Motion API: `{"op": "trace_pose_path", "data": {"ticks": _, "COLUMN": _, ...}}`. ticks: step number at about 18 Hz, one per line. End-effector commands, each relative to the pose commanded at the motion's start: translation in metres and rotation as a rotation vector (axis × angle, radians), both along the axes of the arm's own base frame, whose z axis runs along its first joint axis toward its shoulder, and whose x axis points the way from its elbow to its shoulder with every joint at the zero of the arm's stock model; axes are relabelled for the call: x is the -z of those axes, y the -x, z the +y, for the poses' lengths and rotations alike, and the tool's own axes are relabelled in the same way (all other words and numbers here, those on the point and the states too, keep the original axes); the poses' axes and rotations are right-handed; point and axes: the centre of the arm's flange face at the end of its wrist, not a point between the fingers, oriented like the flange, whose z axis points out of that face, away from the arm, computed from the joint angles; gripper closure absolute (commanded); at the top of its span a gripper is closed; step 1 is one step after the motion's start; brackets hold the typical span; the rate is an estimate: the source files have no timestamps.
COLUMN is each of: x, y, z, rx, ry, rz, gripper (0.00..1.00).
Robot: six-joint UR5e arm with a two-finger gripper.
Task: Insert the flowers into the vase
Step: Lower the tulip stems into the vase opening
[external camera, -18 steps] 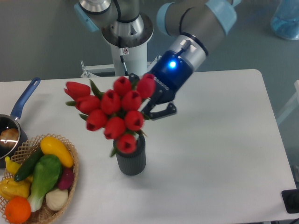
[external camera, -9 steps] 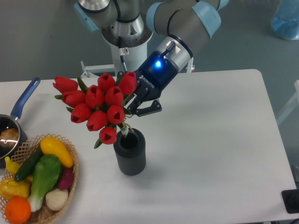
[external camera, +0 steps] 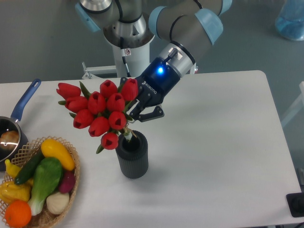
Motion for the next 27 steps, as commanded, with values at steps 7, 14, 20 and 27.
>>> {"op": "trace_pose_path", "data": {"ticks": 7, "x": 0.008, "y": 0.004, "z": 0.002, "rx": 0.007, "ry": -0.001, "rz": 0.007, "gripper": 0.84}}
{"op": "trace_pose_path", "data": {"ticks": 14, "x": 0.017, "y": 0.004, "z": 0.004, "rx": 0.01, "ry": 0.008, "rz": -0.008, "gripper": 0.84}}
{"op": "trace_pose_path", "data": {"ticks": 20, "x": 0.029, "y": -0.001, "z": 0.002, "rx": 0.012, "ry": 0.021, "rz": -0.032, "gripper": 0.83}}
{"op": "trace_pose_path", "data": {"ticks": 27, "x": 0.042, "y": 0.002, "z": 0.002, "rx": 0.009, "ry": 0.034, "rz": -0.055, "gripper": 0.81}}
